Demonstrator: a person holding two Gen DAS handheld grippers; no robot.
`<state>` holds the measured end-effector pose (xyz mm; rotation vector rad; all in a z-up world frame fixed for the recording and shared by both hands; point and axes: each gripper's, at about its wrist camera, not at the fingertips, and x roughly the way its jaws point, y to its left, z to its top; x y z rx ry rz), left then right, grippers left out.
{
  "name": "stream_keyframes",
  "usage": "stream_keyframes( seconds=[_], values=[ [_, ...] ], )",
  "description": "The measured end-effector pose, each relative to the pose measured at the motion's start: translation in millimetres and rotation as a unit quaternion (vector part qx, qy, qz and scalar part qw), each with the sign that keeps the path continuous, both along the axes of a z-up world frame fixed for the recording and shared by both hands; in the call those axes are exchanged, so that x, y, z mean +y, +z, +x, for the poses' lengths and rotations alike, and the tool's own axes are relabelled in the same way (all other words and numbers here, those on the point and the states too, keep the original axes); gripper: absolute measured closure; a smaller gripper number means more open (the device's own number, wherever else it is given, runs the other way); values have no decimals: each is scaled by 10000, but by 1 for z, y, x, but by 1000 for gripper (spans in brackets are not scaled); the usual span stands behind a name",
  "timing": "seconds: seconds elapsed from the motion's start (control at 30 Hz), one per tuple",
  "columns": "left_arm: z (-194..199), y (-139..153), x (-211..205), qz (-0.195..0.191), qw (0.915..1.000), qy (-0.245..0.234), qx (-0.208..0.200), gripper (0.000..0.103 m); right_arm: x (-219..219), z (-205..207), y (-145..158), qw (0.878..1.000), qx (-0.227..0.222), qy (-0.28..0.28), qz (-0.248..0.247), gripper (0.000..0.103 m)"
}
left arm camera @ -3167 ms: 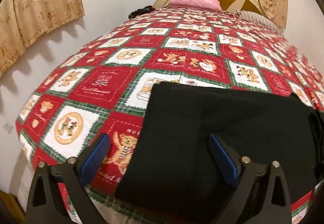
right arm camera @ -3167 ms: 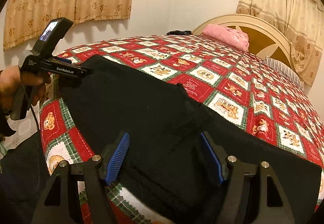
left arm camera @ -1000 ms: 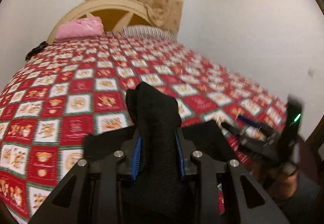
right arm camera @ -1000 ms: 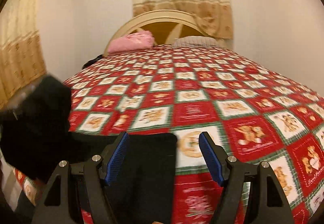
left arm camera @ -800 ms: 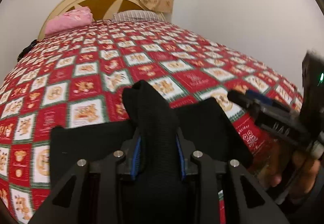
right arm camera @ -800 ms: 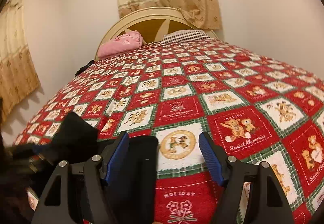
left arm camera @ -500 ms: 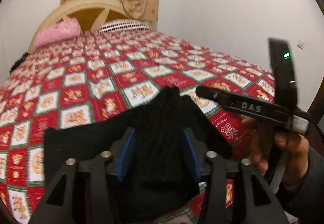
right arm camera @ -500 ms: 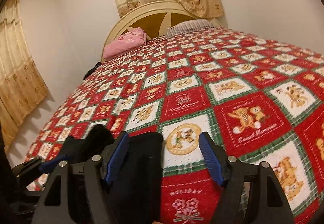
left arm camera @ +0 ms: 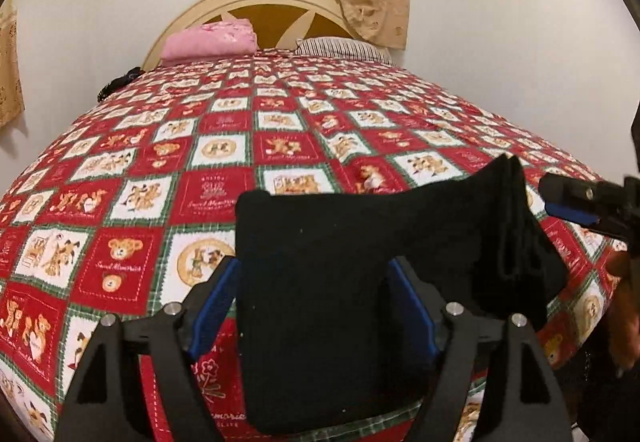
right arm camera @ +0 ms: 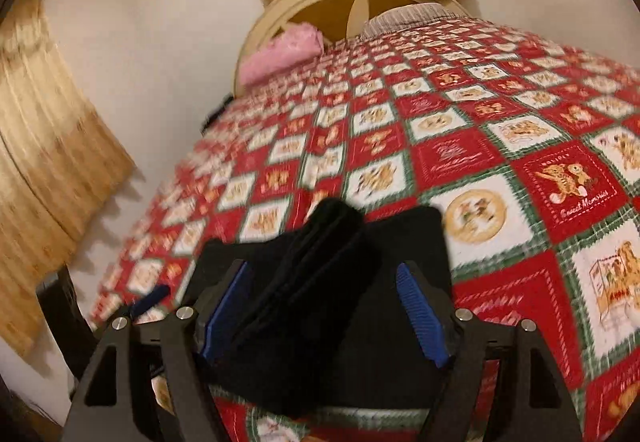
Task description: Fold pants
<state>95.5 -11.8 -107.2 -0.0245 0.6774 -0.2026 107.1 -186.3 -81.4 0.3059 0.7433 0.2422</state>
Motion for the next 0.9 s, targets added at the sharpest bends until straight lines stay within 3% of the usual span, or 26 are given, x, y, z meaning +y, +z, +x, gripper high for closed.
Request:
stream_keyframes(
  seconds=[0.17, 0.27, 0.37, 0.47, 0.6, 0.73, 0.77, 0.83, 0.87, 0.9],
  values=[
    [-5, -6, -10, 104, 9998, -135, -66, 24, 5, 23, -15, 9977, 535, -376, -165, 27],
    [-7, -9, -14, 209, 9995, -210, -123, 24, 0, 39, -23, 9965, 769, -316, -40, 27],
    [-7, -11, -9, 159, 9996, -189, -122, 24, 2, 44, -16, 9970, 723, -94, -242, 63],
    [-4, -14, 0, 40, 9999, -77, -59, 24, 1, 43, -7, 9976, 625, 186, -210, 78],
    [-2, -17, 7, -102, 9999, -27, 5, 24, -14, 44, 3, 9978, 464, 470, -37, 82],
    [-2, -21, 3, -104, 9999, -105, 44, 24, -27, 50, 1, 9974, 169, 556, -418, 82],
    [-3, -22, 2, -103, 9999, -126, 44, 22, -36, 58, -9, 9973, 335, 486, -429, 82],
    [-3, -24, 0, -73, 9998, -151, 79, 21, -46, 64, -20, 9968, 525, 295, -517, 66],
    [-2, -24, 0, -80, 9998, -170, 101, 21, -52, 62, -22, 9967, 493, 126, -630, 44],
    [-3, -25, 0, -80, 9998, -174, 115, 21, -57, 58, -21, 9969, 445, 32, -649, 36]
  ],
)
